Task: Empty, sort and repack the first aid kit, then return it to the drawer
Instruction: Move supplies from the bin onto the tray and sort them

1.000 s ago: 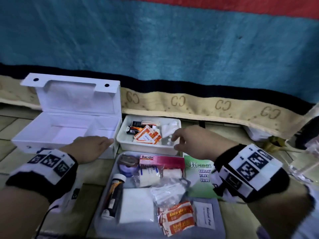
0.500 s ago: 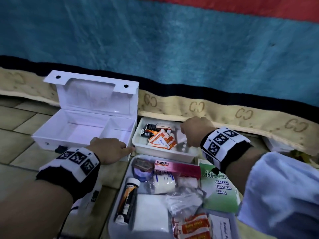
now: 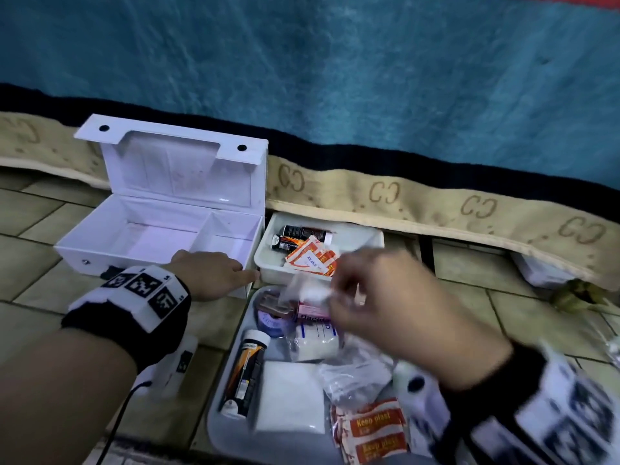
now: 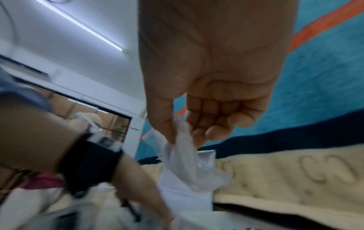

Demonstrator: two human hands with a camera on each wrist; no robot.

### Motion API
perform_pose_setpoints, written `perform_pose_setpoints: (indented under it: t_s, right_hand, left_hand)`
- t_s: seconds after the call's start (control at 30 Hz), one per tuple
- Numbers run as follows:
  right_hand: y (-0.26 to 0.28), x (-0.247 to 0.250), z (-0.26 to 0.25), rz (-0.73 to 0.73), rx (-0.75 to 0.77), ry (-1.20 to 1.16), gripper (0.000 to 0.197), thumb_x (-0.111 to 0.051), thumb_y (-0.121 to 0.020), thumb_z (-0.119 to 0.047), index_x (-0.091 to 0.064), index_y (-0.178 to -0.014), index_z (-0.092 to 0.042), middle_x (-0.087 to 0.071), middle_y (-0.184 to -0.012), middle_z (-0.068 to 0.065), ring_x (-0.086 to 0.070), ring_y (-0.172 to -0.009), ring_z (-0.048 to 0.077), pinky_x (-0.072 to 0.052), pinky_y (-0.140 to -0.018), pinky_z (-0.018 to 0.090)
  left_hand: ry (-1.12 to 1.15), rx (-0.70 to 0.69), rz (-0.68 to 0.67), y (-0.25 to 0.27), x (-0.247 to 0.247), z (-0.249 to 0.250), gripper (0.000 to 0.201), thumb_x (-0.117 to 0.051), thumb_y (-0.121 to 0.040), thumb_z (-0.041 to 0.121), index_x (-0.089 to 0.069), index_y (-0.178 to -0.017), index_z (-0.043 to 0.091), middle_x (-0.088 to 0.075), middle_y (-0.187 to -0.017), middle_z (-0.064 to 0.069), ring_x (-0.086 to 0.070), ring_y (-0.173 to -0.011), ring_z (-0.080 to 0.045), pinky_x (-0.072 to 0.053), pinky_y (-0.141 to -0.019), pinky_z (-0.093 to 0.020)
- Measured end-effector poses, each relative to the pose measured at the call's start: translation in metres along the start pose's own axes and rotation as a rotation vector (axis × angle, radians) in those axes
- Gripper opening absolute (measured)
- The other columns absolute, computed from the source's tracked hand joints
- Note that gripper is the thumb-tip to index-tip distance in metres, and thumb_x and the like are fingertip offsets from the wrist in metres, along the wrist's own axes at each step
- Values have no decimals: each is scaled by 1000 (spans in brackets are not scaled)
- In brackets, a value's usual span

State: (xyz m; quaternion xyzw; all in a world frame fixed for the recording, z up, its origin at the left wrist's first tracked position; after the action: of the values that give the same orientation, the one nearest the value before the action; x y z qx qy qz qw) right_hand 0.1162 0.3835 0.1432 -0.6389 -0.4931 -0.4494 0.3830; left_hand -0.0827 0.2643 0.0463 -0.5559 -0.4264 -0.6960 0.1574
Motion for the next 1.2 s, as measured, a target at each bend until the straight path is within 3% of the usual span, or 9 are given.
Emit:
perform_pose_setpoints:
  t_s: [0.1, 0.27, 0.37, 0.43, 0.5, 0.63, 0.77, 0.93, 1.2]
  right_hand:
    - [28, -27, -25, -53, 138, 114, 14, -62, -60, -34, -61, -69, -23, -59, -75, -5, -59, -73, 17, -53, -66, 26]
    - [37, -81, -35, -188, 225, 207, 37, -79, -30, -32, -65, -63, -23, -61, -70, -9, -61, -61, 7, -42, -45, 12]
    - [36, -92, -36, -229, 205, 228, 24, -62, -50, -12, -69, -72, -16, -66, -80, 2, -64, -69, 17, -47, -46, 20]
    - [34, -96, -36, -304, 221, 295, 37, -41, -71, 2, -64, -100, -2, -60, -104, 15, -58, -94, 31, -51, -67, 37]
    - [36, -95, -39, -395, 295, 341, 37, -35, -85, 5, -54, -117, 3, -50, -119, 21, -49, -109, 36, -46, -80, 45]
    - [33, -82, -39, -398, 245, 340, 30, -50, -75, 1, -68, -98, -9, -62, -100, 10, -61, -93, 25, -45, -53, 27]
    - [14, -55, -36, -522, 263, 266, 31, -61, -88, -23, -62, -116, -11, -60, -117, 11, -60, -105, 31, -52, -85, 40]
    - [-69, -7, -4, -196, 91, 357, 24, -53, -92, -27, -64, -111, -19, -65, -111, 8, -62, -101, 28, -52, -84, 36]
    - [-151, -58, 16, -369, 53, 474, 26, -44, -95, -14, -60, -114, -7, -65, -111, 11, -60, -94, 28, -45, -75, 32]
  left_hand:
    - [-5, 4, -1, -1, -1, 0, 53, -19, -92, 65, -38, -62, 25, -50, -85, 2, -47, -90, -21, -30, -90, -41]
    - [-19, 9, 8, -2, -1, -1, 53, -19, -91, 66, -44, -66, 26, -54, -93, 3, -49, -94, -21, -30, -90, -40]
    - [-27, 14, 6, -2, -2, 0, 53, -19, -91, 66, -42, -64, 26, -51, -87, 3, -48, -91, -20, -31, -89, -40]
    - [-31, 13, 10, -2, -1, 0, 53, -19, -92, 65, -41, -63, 26, -49, -86, 3, -47, -90, -20, -32, -90, -40]
    - [-32, 14, 14, -2, -1, 0, 53, -19, -92, 65, -41, -63, 26, -50, -88, 3, -48, -91, -20, -32, -92, -40]
    - [-36, 16, 9, -2, -1, 0, 53, -18, -92, 64, -40, -63, 26, -50, -85, 3, -48, -90, -21, -31, -89, -39]
    - [-24, 12, -1, 0, -1, 0, 52, -18, -93, 63, -39, -63, 26, -50, -88, 3, -47, -91, -20, -29, -88, -40]
    - [-13, 21, -13, 3, 2, 2, 51, -18, -94, 61, -38, -63, 25, -46, -80, 4, -46, -89, -21, -29, -93, -41]
    - [-19, 10, -26, 6, 3, 3, 50, -17, -95, 59, -41, -67, 24, -52, -94, 0, -48, -92, -23, -27, -90, -40]
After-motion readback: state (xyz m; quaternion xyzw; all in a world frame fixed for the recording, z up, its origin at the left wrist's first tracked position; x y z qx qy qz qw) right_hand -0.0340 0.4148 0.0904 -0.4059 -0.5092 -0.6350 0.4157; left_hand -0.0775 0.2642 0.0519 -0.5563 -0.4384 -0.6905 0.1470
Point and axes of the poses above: each hand's wrist, its own y-axis away from the middle knuckle, its own x-axis out of the back of the hand, z = x × y, the point moved 3 cm from there along -y, towards the middle knuckle
